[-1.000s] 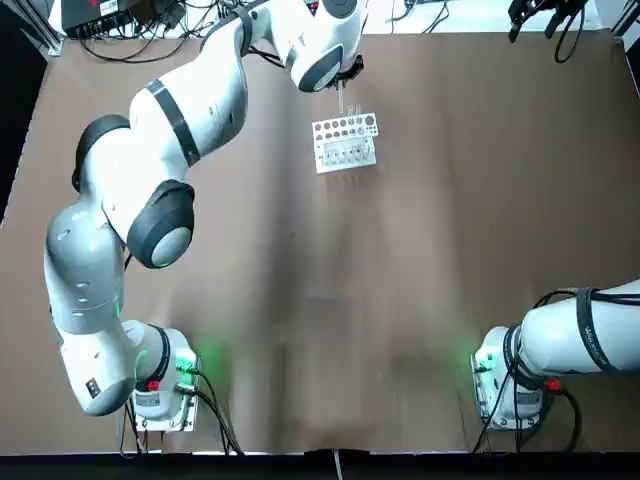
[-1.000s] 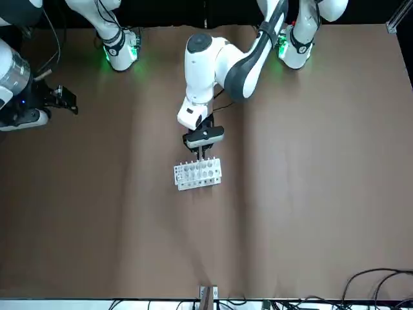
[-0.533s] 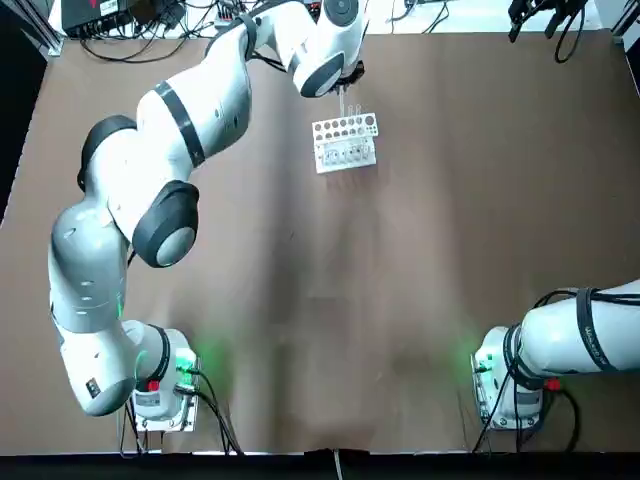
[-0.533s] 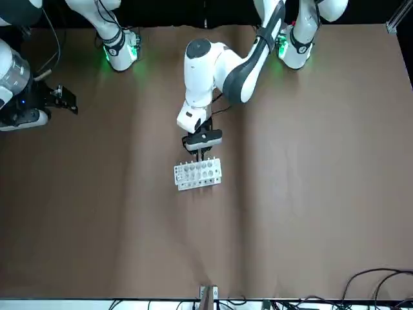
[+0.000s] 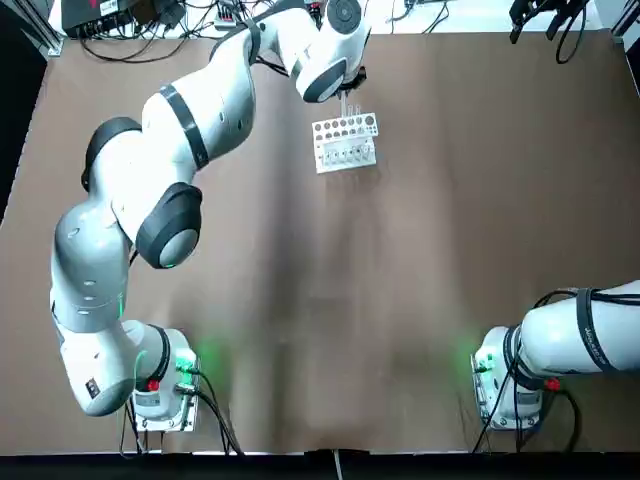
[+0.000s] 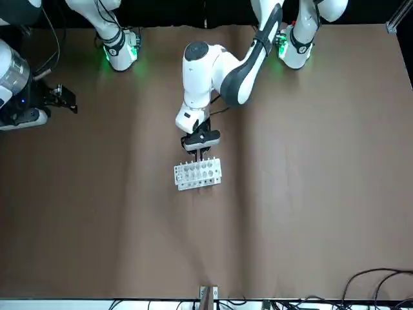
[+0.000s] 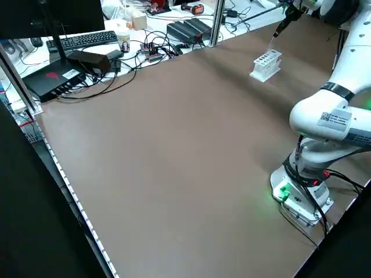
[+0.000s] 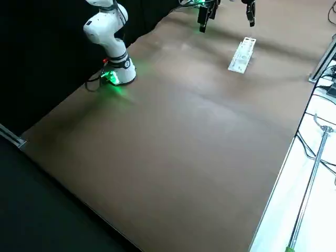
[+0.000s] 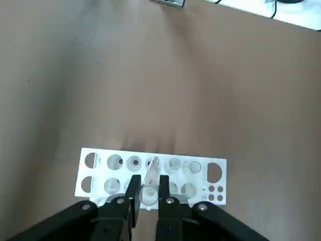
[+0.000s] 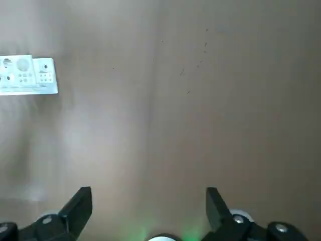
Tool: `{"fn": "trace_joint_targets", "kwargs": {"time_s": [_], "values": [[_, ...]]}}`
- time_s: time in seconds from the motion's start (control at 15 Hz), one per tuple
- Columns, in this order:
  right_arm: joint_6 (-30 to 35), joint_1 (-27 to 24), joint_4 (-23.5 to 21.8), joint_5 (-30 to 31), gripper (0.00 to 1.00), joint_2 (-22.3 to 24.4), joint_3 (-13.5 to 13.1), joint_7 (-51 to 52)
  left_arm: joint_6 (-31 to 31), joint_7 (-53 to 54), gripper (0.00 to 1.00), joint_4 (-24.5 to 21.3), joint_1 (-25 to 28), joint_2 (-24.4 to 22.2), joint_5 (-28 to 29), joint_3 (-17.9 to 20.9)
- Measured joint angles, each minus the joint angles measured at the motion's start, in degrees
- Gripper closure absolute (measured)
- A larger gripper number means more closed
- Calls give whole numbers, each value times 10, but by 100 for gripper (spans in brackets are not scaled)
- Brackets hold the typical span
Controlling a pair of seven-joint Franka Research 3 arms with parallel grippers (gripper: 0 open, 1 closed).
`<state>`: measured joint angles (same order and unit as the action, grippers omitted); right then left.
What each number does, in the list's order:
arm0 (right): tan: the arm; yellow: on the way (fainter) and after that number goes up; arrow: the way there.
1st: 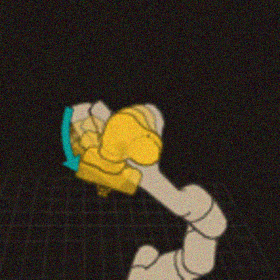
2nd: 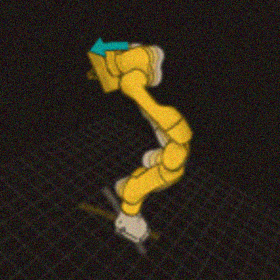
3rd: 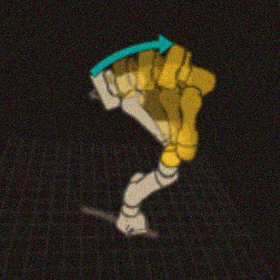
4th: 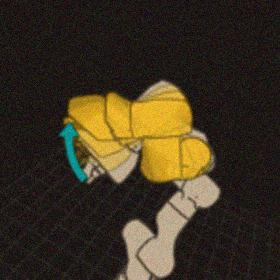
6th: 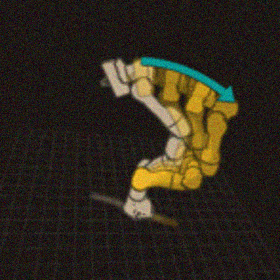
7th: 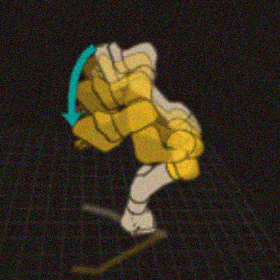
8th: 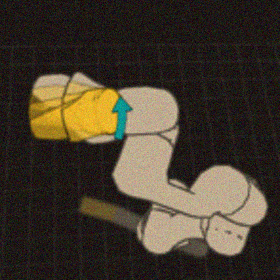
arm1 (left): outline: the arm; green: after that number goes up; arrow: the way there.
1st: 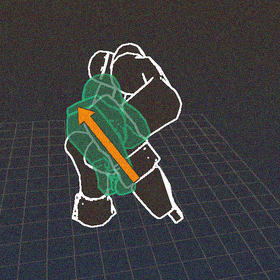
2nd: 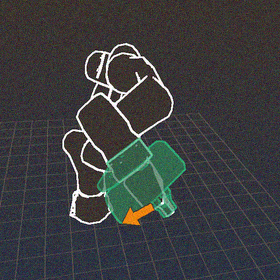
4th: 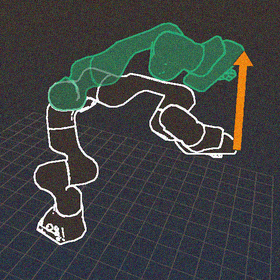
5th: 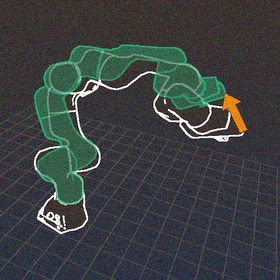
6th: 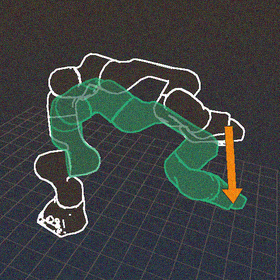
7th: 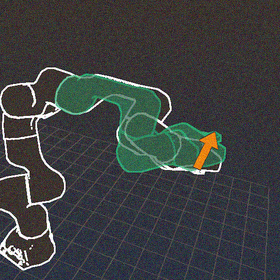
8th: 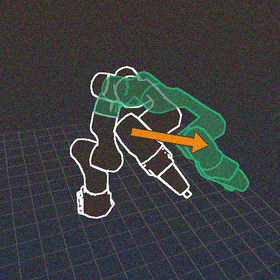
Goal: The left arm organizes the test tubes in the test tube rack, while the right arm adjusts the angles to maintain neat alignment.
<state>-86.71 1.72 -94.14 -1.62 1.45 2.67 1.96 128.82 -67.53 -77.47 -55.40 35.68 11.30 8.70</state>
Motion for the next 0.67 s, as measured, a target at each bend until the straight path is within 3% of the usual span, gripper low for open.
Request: {"fn": "trace_joint_targets", "kwargs": {"time_s": [0.67], "values": [[3,0,0,0,0,0,-1,0,0,0,81,-1,0,7,0,0]]}}
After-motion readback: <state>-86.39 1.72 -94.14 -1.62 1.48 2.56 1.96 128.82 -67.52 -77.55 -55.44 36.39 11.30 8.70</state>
